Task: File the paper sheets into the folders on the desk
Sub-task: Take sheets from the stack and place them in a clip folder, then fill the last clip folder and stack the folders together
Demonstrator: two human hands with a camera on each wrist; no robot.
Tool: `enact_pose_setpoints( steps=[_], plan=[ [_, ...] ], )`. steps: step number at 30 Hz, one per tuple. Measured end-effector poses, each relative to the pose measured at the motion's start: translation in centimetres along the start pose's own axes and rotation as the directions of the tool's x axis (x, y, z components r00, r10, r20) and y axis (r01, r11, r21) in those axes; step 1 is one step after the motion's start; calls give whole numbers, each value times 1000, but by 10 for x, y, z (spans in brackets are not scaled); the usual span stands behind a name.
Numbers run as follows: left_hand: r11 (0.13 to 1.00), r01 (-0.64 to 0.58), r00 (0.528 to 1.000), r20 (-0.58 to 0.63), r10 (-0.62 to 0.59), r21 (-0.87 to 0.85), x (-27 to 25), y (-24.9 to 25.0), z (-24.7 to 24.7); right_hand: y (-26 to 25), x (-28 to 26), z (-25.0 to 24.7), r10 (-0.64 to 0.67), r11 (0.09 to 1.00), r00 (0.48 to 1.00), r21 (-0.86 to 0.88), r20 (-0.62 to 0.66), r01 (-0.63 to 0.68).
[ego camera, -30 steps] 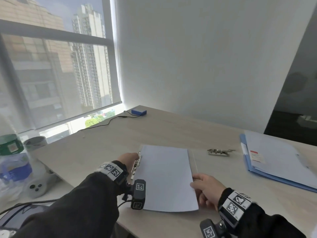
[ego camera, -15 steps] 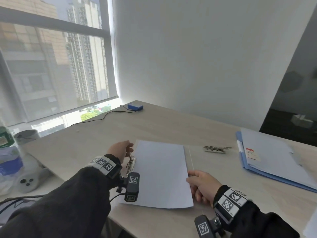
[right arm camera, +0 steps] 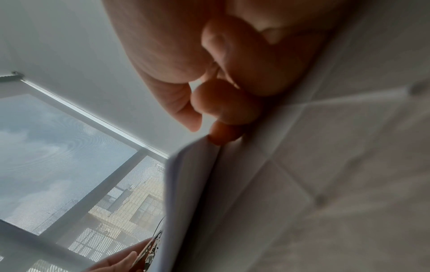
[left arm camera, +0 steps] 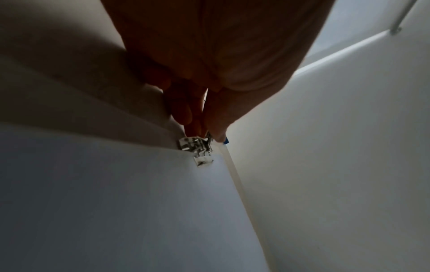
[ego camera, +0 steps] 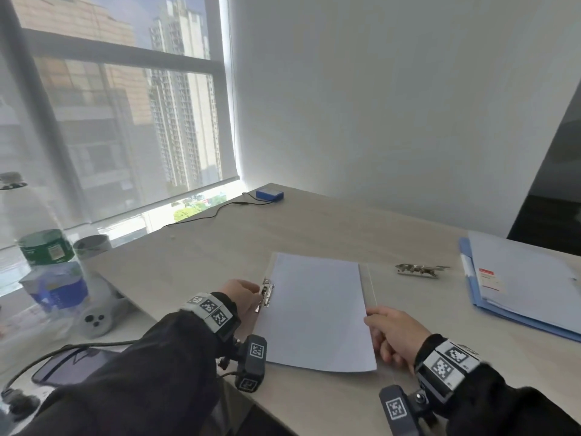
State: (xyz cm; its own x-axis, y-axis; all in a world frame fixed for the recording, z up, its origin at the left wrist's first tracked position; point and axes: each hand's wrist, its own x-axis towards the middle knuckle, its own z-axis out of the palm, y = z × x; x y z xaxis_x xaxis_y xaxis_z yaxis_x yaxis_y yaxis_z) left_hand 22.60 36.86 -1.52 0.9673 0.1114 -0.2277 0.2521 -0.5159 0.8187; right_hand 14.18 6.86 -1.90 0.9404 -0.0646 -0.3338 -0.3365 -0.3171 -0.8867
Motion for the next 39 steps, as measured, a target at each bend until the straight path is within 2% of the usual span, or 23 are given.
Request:
enact_pose_setpoints(
  steps=[3,7,12,15,17,19,23,25,28,31,34,36,39],
  plan=[
    [980,-26,1000,-5,27,196,-4,2,0,0,1,1,2,1000,1000,8,0,-2],
    [942,-8,1000,2,8,336,-4,7,-2,2,3,1,10,1000,1000,18,-2,-10],
    [916,-6,1000,7,4,401,-3,13,-3,2,2,1,9,1000,1000,19,-6,-9],
    [923,-5,999,34,-8,384,0,12,-8,2,3,2,16,999,1000,30,-13,-16],
    [939,-10,998,61,-12,345,0,8,-11,2,1,3,16,999,1000,49,-22,-14],
    [972,-2,998,56,-11,233,2,5,-12,-1,-2,6,12,998,999,57,-33,-10],
    [998,-57,993,-101,60,28,-11,9,-11,-6,-8,22,-4,997,1000,76,-28,6],
    [990,-114,988,-117,104,-79,-29,18,-3,-8,-10,32,-9,992,1000,129,-21,12],
    [954,-127,990,32,141,-270,-66,36,22,-8,-17,41,-20,952,999,305,-50,34],
    [914,-116,966,168,195,-389,-101,53,53,-2,-36,28,-7,858,995,511,-97,56],
    [859,-72,926,286,247,-508,-130,69,89,14,-65,-3,-5,845,987,527,-162,91],
    [832,-35,890,362,278,-553,-147,82,119,28,-91,-34,2,846,968,517,-249,131],
    [833,-16,838,447,313,-553,-173,104,169,56,-131,-89,38,820,905,531,-425,215]
  ],
)
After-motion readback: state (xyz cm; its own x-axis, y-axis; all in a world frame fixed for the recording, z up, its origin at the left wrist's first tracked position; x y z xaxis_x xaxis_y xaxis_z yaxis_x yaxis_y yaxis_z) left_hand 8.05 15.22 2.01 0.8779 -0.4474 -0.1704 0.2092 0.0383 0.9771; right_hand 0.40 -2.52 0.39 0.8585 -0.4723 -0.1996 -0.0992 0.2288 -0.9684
